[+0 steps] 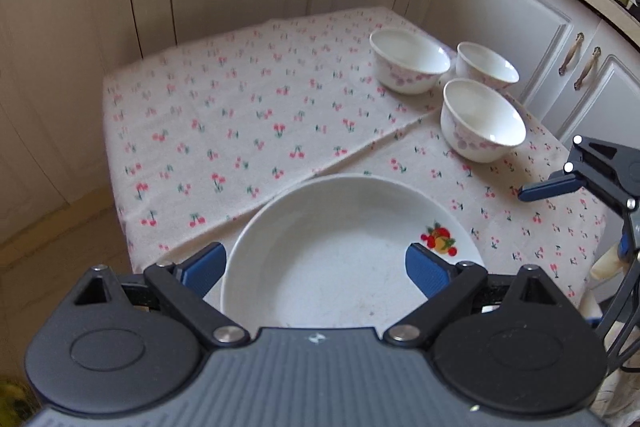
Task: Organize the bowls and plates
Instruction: 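Move the left gripper to a white bowl and grasp its rim, then lift the white bowl with the left gripper and carry it toward the other bowls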
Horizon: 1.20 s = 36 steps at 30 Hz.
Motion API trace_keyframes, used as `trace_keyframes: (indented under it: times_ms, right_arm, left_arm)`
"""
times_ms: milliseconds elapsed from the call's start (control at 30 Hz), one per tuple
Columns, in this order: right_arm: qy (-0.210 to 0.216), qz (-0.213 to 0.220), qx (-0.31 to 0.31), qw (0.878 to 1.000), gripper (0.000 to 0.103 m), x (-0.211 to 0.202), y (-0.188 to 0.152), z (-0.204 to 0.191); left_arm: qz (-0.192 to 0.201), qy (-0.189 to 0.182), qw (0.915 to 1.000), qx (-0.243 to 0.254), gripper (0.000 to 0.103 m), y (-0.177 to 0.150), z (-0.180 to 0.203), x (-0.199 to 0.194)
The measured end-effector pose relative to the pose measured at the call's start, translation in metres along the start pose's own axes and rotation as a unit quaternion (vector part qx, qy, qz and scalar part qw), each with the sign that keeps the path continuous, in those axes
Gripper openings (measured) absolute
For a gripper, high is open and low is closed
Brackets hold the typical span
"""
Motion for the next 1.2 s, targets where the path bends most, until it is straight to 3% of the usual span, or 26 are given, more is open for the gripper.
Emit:
trace_keyframes:
  times_ms: [167,300,400,700,933,1200]
  right_arm:
    - [-0.073,0.047,0.037,0.996,0.103,-0.017,-0.014,0.022]
    - [-0.167,0.072,0.058,0.982,0.103,-0.03,-0.031,0.043]
    - [-0.197,0.077,0.081,0.974,0.103,-0.036,-0.043,0.057]
    - [-0.176,0.084,0.125,0.973,0.103,-0.035,-0.064,0.088]
    - [-0.161,0.086,0.142,0.973,0.103,-0.026,-0.071,0.111]
    - [-0.143,0.1,0.146,0.974,0.103,-0.019,-0.07,0.127]
  left_arm:
    - [0.061,0.013,0.9977,0.027,0.097,-0.002,0.031,-0.02]
    - [0.095,0.003,0.9944,0.048,0.097,-0.004,0.06,-0.026]
    - [0.099,-0.006,0.993,0.065,0.097,0.001,0.079,-0.021]
    - [0.103,-0.035,0.9905,0.084,0.097,0.041,0.121,0.006]
    - [0.079,-0.069,0.9906,0.089,0.097,0.075,0.147,0.042]
    - [0.051,-0.059,0.9919,0.1,0.097,0.103,0.167,0.08]
Point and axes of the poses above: each gripper's, at about its wrist camera, not at the fingertips, and x roughly the way its jaws point, z to its right, y to its top, the point moved 4 cm from there along x, roughly the way its jaws point, and after that the axes turned 7 degrees about y, right-handed, at the moved point
